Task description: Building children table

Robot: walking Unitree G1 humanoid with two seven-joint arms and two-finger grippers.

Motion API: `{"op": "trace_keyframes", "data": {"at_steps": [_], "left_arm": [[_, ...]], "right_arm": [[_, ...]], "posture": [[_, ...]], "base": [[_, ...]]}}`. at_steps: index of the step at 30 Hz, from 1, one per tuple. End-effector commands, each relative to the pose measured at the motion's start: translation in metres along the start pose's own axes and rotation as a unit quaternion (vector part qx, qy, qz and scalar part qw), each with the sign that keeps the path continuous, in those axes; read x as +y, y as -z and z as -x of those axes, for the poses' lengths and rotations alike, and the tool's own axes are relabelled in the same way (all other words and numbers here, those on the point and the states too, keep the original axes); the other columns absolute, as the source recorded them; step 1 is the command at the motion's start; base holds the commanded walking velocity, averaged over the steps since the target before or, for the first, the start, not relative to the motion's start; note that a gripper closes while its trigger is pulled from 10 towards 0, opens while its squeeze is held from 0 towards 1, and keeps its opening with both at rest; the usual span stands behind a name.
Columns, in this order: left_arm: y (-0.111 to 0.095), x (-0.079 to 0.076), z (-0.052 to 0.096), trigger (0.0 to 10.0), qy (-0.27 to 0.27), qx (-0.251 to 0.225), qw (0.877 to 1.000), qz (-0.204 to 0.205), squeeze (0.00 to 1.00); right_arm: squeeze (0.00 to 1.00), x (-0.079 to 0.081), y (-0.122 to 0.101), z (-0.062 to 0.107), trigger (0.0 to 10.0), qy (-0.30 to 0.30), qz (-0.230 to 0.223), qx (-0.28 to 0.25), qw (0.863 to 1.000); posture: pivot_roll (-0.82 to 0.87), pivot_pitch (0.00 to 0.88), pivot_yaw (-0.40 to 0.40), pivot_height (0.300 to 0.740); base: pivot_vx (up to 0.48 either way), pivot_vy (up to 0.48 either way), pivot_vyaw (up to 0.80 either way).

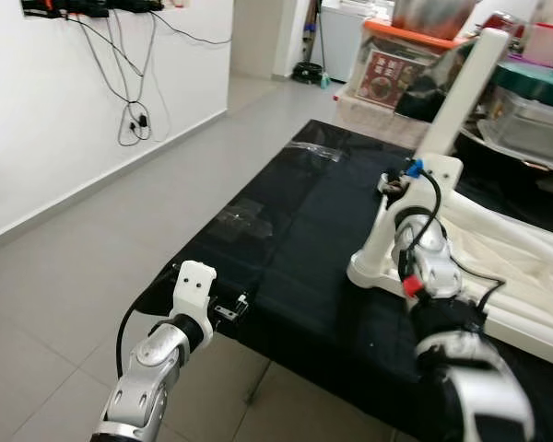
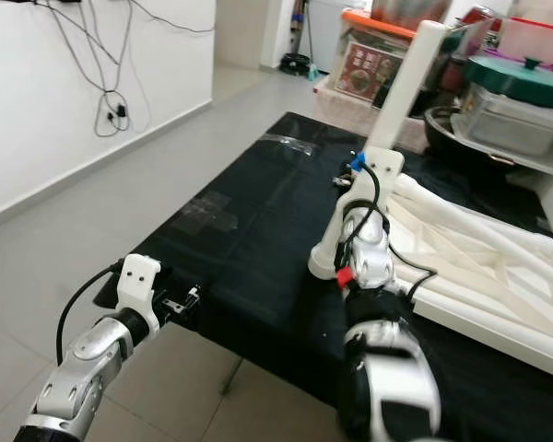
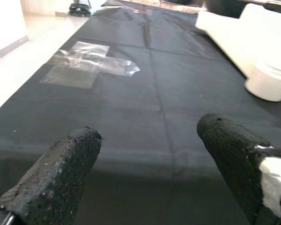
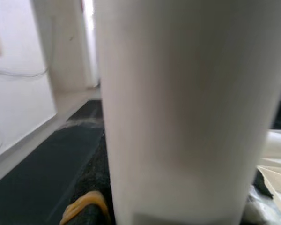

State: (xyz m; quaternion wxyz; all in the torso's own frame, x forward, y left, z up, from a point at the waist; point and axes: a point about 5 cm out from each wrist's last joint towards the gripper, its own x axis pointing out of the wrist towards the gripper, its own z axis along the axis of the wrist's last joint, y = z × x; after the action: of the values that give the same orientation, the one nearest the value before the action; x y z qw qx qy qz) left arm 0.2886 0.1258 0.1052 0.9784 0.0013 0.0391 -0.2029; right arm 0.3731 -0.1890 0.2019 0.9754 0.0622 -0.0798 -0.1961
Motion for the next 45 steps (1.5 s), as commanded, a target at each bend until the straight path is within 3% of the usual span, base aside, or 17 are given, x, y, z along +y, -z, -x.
{"op": "trace_keyframes", "data": {"at_steps": [1, 5, 6, 9, 10, 13, 16, 17, 18, 19, 22, 24, 28, 35, 37, 38, 45], "left_arm": [[0.001, -0.004, -0.001, 10.0, 0.008, 0.005, 1.0, 0.0, 0.0], [0.002, -0.006, -0.001, 10.0, 0.008, 0.005, 1.0, 0.004, 0.0], [0.002, -0.007, -0.002, 10.0, 0.008, 0.005, 1.0, 0.005, 0.0], [0.002, -0.007, -0.002, 10.0, 0.008, 0.005, 1.0, 0.006, 0.0], [0.002, -0.008, -0.002, 10.0, 0.008, 0.004, 1.0, 0.007, 0.0], [0.003, -0.008, -0.002, 10.0, 0.009, 0.005, 1.0, 0.008, 0.0], [0.003, -0.007, -0.002, 10.0, 0.01, 0.006, 1.0, 0.007, 0.0], [0.002, -0.007, -0.003, 10.0, 0.011, 0.006, 1.0, 0.006, 0.0], [0.002, -0.006, -0.003, 10.0, 0.011, 0.005, 1.0, 0.005, 0.0], [0.002, -0.006, -0.003, 10.0, 0.011, 0.005, 1.0, 0.005, 0.0], [0.001, -0.005, -0.004, 10.0, 0.011, 0.005, 1.0, 0.003, 0.0], [0.001, -0.005, -0.004, 10.0, 0.011, 0.005, 1.0, 0.003, 0.0], [0.0, -0.007, -0.004, 10.0, 0.011, 0.003, 1.0, 0.001, 0.0], [0.0, -0.004, -0.003, 10.0, 0.008, 0.003, 1.0, -0.002, 0.0], [0.0, -0.003, -0.002, 10.0, 0.006, 0.004, 1.0, -0.003, 0.0], [0.0, -0.003, -0.002, 10.0, 0.006, 0.004, 1.0, -0.004, 0.0], [0.0, -0.003, -0.003, 10.0, 0.007, 0.005, 1.0, -0.006, 0.0]], "right_arm": [[0.0, -0.005, 0.024, 0.015, 0.0, 0.033, 0.022, 0.046, 0.998], [0.0, 0.011, 0.013, 0.016, 0.0, -0.008, 0.026, 0.037, 0.999], [0.0, 0.014, 0.006, 0.012, 8.2, -0.029, 0.027, 0.031, 0.999], [0.0, 0.016, 0.003, 0.008, 8.2, -0.038, 0.028, 0.028, 0.999], [0.98, 0.016, -0.002, 0.004, 10.0, -0.049, 0.023, 0.022, 0.998], [1.0, 0.016, -0.018, -0.005, 10.0, -0.069, 0.015, -0.002, 0.998], [1.0, 0.025, -0.038, -0.012, 10.0, -0.152, -0.015, -0.029, 0.988], [0.0, 0.033, -0.052, -0.013, 10.0, -0.236, -0.039, -0.045, 0.97], [0.0, 0.036, -0.065, -0.014, 10.0, -0.302, -0.048, -0.059, 0.95], [0.0, 0.036, -0.065, -0.014, 10.0, -0.302, -0.048, -0.059, 0.95], [0.0, 0.032, -0.084, -0.019, 10.0, -0.389, -0.036, -0.072, 0.918], [0.0, 0.031, -0.085, -0.022, 10.0, -0.413, -0.018, -0.067, 0.908], [0.0, 0.028, -0.074, -0.028, 10.0, -0.498, 0.033, -0.013, 0.866], [0.0, 0.03, -0.055, -0.026, 10.0, -0.525, 0.051, 0.027, 0.849], [0.0, 0.032, -0.048, -0.022, 9.2, -0.542, 0.056, 0.041, 0.838], [0.0, 0.031, -0.046, -0.022, 0.0, -0.542, 0.055, 0.039, 0.838], [0.0, 0.025, -0.044, -0.025, 0.0, -0.527, 0.057, 0.033, 0.847]], "posture": [[0.01, 0.0, -0.155, 0.74], [0.0, 0.0, -0.159, 0.74], [0.0, 0.0, -0.159, 0.74], [0.0, 0.0, -0.159, 0.74], [0.0, 0.0, -0.158, 0.74], [0.0, 0.0, -0.154, 0.74], [0.0, 0.0, -0.151, 0.74], [0.0, 0.0, -0.153, 0.74], [0.0, 0.0, -0.152, 0.74], [0.0, 0.0, -0.152, 0.74], [0.01, 0.0, -0.156, 0.74], [0.01, 0.0, -0.156, 0.74], [0.02, 0.0, -0.164, 0.74], [0.04, 0.0, -0.171, 0.74], [0.04, 0.0, -0.171, 0.74], [0.04, 0.0, -0.168, 0.74], [0.03, 0.0, -0.161, 0.74]], "base": [[0.0, 0.0, 0.0], [0.0, 0.0, 0.0], [0.0, 0.0, 0.0], [0.0, 0.0, 0.0], [0.0, 0.0, 0.0], [0.0, 0.0, 0.0], [0.0, 0.0, 0.0], [0.0, 0.0, 0.0], [0.0, 0.0, 0.0], [0.0, 0.0, 0.0], [0.0, 0.0, 0.0], [0.0, 0.0, 0.0], [0.0, 0.0, 0.0], [0.0, 0.0, 0.0], [0.0, 0.0, 0.0], [0.0, 0.0, 0.0], [0.0, 0.0, 0.0]]}}
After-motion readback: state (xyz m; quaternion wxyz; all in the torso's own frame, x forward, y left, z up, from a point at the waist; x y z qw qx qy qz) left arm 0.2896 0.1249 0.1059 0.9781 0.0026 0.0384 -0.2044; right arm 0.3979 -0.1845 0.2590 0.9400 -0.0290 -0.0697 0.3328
